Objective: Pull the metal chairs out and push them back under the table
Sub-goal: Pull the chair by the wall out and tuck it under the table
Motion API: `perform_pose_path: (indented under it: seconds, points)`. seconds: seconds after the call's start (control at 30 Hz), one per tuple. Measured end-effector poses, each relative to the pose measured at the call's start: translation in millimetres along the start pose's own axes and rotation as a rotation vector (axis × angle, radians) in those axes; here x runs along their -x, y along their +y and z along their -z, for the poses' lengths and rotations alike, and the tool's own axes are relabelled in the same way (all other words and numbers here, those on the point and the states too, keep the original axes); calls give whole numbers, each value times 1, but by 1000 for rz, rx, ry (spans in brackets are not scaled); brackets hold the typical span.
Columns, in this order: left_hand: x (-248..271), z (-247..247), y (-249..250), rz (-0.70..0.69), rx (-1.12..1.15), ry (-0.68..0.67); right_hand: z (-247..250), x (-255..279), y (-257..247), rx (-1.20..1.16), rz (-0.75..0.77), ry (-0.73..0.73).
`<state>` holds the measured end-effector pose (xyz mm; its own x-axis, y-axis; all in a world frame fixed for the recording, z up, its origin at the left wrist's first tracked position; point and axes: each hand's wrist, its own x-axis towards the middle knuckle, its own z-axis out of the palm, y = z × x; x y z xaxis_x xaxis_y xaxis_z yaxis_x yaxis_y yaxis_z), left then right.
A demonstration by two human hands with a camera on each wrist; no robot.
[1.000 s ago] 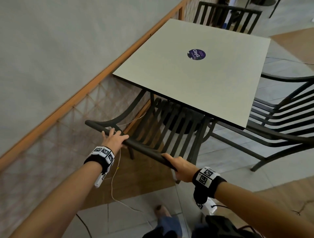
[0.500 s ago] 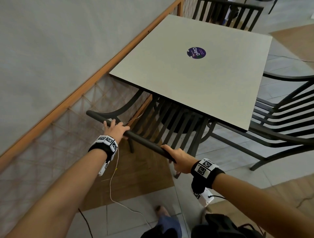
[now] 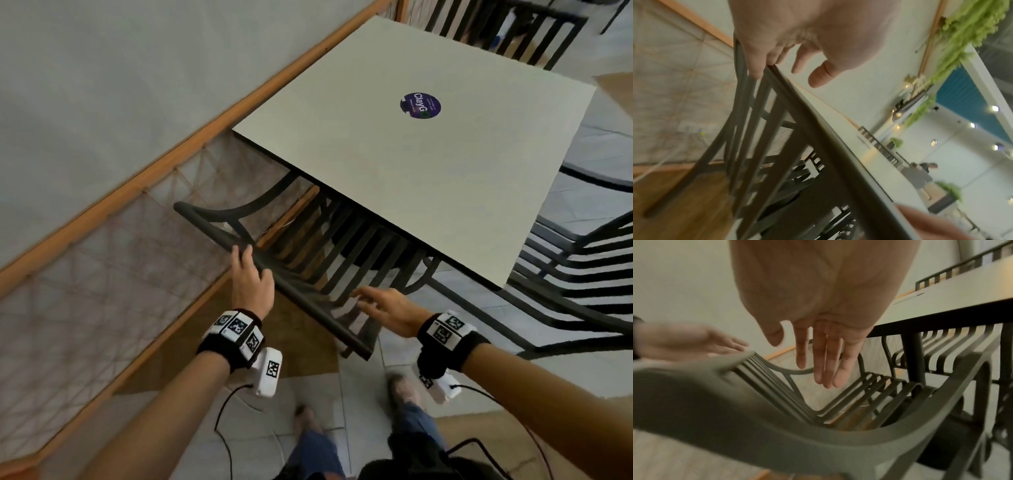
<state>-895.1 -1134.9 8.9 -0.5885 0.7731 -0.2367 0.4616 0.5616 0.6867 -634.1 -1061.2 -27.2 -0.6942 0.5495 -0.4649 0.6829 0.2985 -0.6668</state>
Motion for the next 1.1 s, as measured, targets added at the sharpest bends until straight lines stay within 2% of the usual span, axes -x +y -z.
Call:
perform_pose_path:
  seconds: [0.07, 0.2, 0.33, 0.47, 0.57, 0.7, 0.93, 1.1]
  points:
    - [15, -11, 19, 115, 90, -24, 17, -11, 27, 184, -12, -45]
    - [44, -49, 30, 317, 276, 4, 28, -38, 60, 585, 20, -259]
    - [80, -89, 37, 511, 468, -45, 19, -66, 99, 692, 24, -305]
    - [78, -103, 34, 524, 557, 22, 13, -92, 135, 813, 62, -334]
    - [73, -103, 32, 507, 565, 24, 5, -111, 147, 777, 87, -304]
    - [72, -103, 29, 463, 557, 8, 4, -122, 152, 809, 129, -314]
    - [96, -114, 35, 482, 579, 11, -1, -107, 164, 865, 151, -330]
    - [71, -101, 39, 482, 537, -11, 4, -125, 154, 857, 153, -319]
